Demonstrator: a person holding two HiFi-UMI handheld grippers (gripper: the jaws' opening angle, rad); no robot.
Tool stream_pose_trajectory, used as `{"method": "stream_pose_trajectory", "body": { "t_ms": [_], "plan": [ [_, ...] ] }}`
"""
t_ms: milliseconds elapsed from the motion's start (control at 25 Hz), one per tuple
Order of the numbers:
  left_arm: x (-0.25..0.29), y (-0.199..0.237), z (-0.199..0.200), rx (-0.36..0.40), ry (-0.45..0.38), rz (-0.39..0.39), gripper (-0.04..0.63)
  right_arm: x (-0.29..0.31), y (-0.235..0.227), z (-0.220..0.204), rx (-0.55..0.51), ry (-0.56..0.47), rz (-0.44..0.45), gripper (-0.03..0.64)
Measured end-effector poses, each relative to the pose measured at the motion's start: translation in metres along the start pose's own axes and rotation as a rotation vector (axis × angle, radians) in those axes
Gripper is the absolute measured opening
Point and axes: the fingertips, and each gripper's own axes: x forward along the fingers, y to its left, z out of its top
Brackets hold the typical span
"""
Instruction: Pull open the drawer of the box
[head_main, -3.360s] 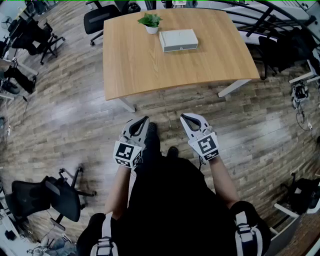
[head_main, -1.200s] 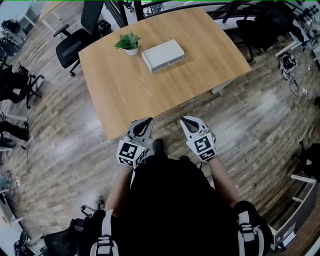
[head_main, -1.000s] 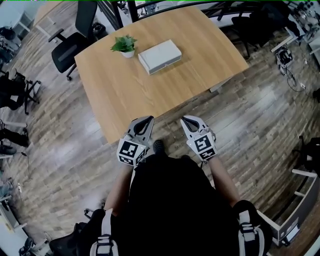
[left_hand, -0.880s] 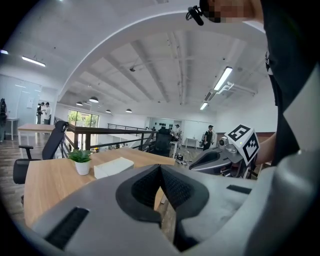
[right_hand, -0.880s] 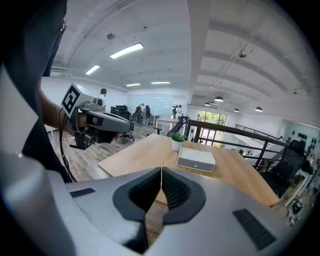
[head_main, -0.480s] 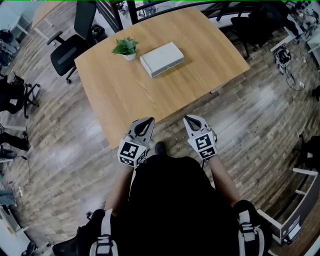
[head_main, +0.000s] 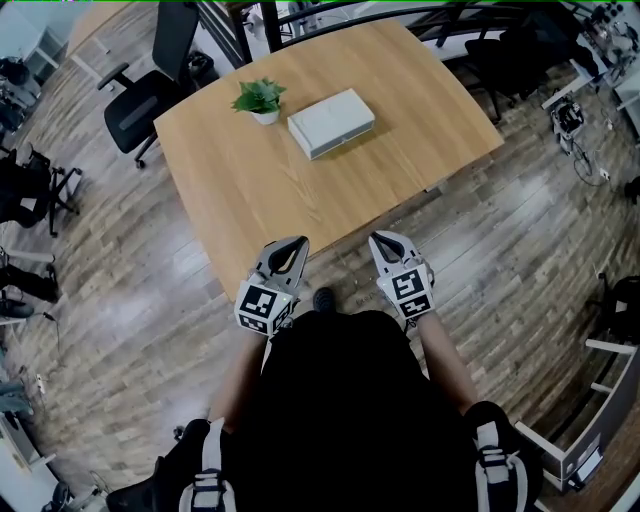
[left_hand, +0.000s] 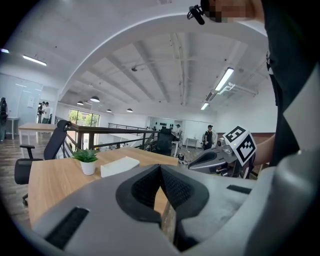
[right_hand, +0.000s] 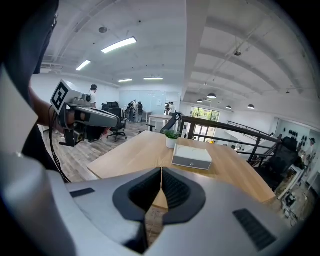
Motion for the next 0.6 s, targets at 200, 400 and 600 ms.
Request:
{"method": "stream_pose_trajectory", "body": {
  "t_ms": [200,400,600],
  "plan": [
    [-0.0041,0.0037,-0.0035,-0.001,0.001,-0.002,0.023,0.0025,0.0034,0.0,0.01,0.0,-0.009,0.025],
    [-0.0016,0.007,-0.0052,-0.008,-0.005,0.012,0.023,0.0048,0.0065,-0.0049,0.011,-0.004,0.014,0.025],
    [0.0006,0.0053,-0.0044,-0.013,0.007,0.03,0.023,0.0073,0.0071,-0.0023,0.024,-0.046,0.088,0.026]
  ]
}}
